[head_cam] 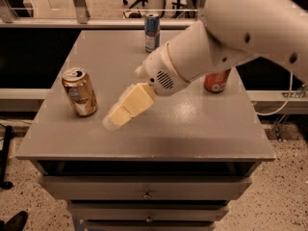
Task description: Knock orange can over
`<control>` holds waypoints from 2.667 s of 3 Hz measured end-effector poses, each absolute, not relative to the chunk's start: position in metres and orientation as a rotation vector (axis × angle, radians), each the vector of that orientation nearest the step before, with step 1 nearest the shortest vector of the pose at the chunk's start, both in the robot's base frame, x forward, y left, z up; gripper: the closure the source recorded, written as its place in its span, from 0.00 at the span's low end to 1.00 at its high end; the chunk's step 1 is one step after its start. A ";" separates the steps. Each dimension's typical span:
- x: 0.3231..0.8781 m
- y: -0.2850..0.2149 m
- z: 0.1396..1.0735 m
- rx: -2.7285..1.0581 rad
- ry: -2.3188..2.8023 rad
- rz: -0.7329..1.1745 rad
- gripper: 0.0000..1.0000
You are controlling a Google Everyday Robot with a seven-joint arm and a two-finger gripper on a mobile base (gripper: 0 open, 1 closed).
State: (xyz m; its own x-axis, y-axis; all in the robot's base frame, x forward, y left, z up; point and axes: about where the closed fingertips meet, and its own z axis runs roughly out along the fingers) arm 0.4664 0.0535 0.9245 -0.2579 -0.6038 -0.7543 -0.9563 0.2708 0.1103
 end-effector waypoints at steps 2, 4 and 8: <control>0.496 0.136 0.915 -1.250 1.783 0.890 0.00; 0.523 0.175 0.903 -1.132 1.707 0.864 0.00; 0.556 0.176 0.883 -1.045 1.748 0.789 0.80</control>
Offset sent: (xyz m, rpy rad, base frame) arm 0.0613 0.1184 -0.0155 0.3352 -0.1321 -0.0931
